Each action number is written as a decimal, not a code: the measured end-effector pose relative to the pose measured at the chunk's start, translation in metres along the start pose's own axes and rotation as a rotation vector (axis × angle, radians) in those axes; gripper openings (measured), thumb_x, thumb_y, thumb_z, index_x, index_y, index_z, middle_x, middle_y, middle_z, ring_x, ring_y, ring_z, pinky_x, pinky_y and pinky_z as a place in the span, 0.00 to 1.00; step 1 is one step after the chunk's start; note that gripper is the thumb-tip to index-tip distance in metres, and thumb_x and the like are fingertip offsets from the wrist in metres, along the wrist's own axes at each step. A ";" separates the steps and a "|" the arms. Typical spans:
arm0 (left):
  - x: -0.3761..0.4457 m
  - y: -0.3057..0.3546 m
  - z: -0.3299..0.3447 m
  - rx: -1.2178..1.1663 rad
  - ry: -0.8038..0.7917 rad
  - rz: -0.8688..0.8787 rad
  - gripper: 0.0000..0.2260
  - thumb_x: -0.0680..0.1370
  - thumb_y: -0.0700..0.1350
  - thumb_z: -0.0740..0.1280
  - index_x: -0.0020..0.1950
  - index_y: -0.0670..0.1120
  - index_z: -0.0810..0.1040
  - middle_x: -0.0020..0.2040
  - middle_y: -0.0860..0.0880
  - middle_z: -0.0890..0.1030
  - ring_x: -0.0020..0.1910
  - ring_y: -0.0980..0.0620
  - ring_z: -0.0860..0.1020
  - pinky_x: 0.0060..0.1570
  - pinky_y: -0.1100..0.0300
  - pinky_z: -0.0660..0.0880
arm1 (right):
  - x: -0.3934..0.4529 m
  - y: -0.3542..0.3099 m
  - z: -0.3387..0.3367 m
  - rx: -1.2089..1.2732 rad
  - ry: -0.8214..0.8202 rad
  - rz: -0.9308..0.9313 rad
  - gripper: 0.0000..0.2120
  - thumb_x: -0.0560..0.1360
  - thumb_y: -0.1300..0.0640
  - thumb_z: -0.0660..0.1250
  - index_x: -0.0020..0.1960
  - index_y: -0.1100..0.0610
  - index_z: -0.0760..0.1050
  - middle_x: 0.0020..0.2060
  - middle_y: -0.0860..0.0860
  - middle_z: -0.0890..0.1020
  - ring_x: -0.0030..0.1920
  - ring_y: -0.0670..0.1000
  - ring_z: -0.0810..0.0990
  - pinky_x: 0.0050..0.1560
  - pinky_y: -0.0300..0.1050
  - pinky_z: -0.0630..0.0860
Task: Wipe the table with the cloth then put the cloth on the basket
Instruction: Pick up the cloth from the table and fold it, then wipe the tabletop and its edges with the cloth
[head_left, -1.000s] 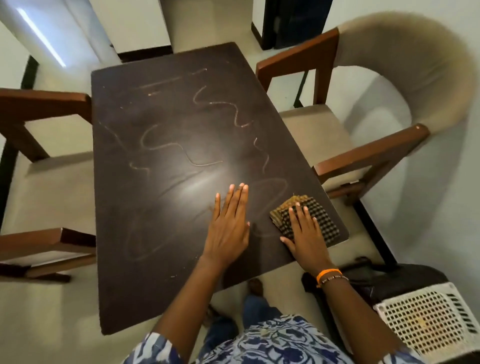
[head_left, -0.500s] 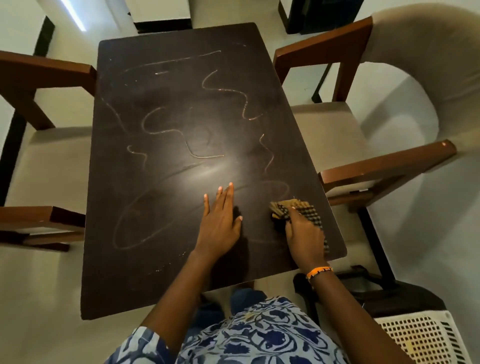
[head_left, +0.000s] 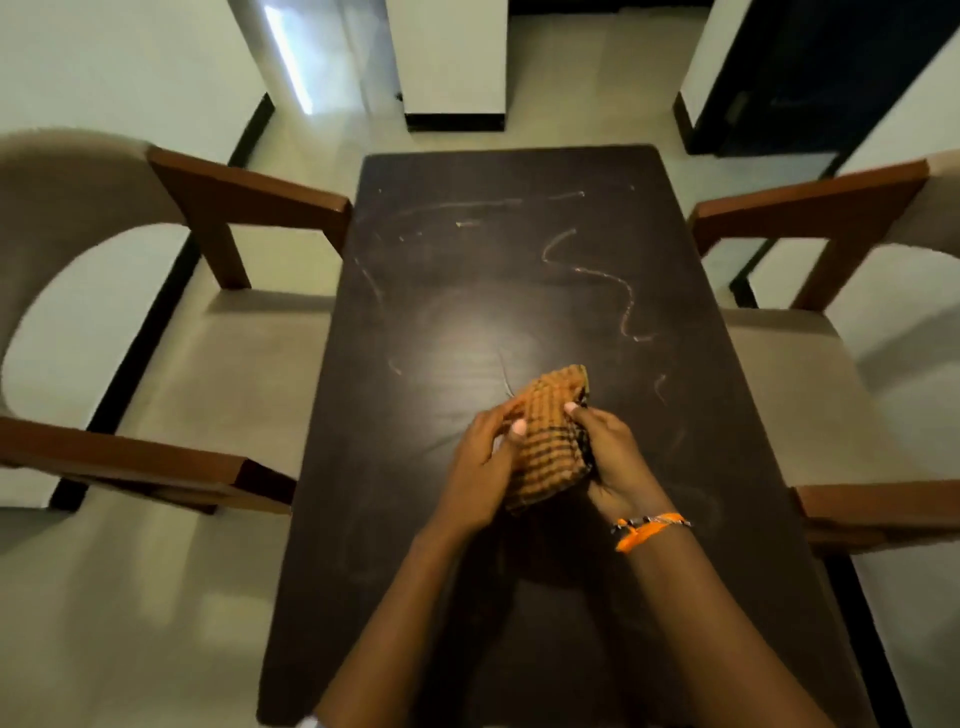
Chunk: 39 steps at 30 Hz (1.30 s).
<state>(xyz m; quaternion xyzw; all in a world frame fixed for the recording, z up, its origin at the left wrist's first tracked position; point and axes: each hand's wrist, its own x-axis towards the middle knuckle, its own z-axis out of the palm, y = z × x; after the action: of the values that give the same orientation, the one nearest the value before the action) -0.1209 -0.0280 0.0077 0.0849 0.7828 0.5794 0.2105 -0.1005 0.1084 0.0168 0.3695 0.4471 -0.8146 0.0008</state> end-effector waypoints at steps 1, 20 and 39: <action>0.008 -0.002 -0.015 -0.014 -0.060 0.019 0.30 0.70 0.62 0.62 0.69 0.49 0.69 0.64 0.52 0.72 0.65 0.56 0.72 0.67 0.57 0.69 | 0.010 -0.001 0.014 0.025 0.000 0.009 0.08 0.78 0.65 0.59 0.47 0.66 0.76 0.31 0.53 0.84 0.31 0.48 0.83 0.32 0.38 0.80; 0.306 0.018 -0.202 0.070 0.242 0.221 0.10 0.72 0.38 0.71 0.51 0.47 0.81 0.44 0.52 0.83 0.46 0.56 0.81 0.50 0.60 0.79 | 0.226 -0.084 0.221 0.312 -0.051 0.120 0.16 0.80 0.52 0.57 0.61 0.61 0.62 0.54 0.65 0.76 0.43 0.61 0.82 0.35 0.54 0.80; 0.389 -0.067 -0.236 0.658 0.400 0.013 0.20 0.79 0.38 0.60 0.71 0.45 0.66 0.69 0.47 0.70 0.68 0.48 0.68 0.69 0.52 0.66 | 0.434 -0.023 0.350 -1.857 -0.243 -0.881 0.24 0.80 0.41 0.47 0.75 0.38 0.48 0.77 0.50 0.49 0.77 0.57 0.43 0.74 0.62 0.39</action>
<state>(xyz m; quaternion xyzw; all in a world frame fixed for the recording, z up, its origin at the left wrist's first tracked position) -0.5630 -0.1079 -0.0885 0.0380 0.9519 0.3037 0.0116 -0.6341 0.0099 -0.1140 -0.0576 0.9919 -0.1087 0.0324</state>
